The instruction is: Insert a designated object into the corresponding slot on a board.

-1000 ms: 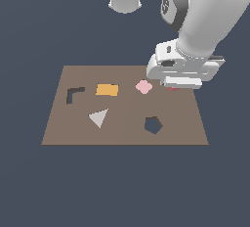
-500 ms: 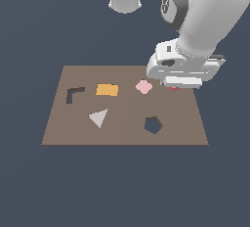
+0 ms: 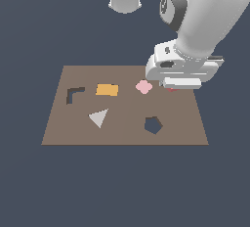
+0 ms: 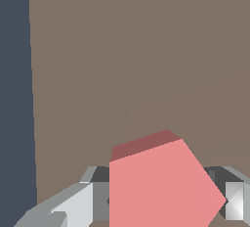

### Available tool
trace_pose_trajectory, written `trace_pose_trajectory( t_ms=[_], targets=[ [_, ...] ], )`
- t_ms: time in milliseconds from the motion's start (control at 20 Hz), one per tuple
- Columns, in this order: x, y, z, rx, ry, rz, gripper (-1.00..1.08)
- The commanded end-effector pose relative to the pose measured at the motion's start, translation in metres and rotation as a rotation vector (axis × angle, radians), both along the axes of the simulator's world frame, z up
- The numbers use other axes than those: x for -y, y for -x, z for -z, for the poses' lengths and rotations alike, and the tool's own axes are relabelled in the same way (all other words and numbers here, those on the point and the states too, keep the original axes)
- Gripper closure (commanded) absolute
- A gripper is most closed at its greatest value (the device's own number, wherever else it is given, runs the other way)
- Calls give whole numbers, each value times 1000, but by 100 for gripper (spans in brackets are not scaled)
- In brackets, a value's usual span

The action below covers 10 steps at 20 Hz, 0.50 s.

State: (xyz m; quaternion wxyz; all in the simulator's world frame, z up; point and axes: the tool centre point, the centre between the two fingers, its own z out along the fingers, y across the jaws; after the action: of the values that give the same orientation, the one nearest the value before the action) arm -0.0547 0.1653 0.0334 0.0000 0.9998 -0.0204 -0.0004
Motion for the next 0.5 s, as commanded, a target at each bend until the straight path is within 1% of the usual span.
trace_pose_trajectory(
  t_ms=[0,250,450],
  targets=[
    [4,-4,0,1,0,-16,108],
    [17,-17,-1,0,0,-72,108],
    [31,-33,-2,0,0,-134,108]
  ],
)
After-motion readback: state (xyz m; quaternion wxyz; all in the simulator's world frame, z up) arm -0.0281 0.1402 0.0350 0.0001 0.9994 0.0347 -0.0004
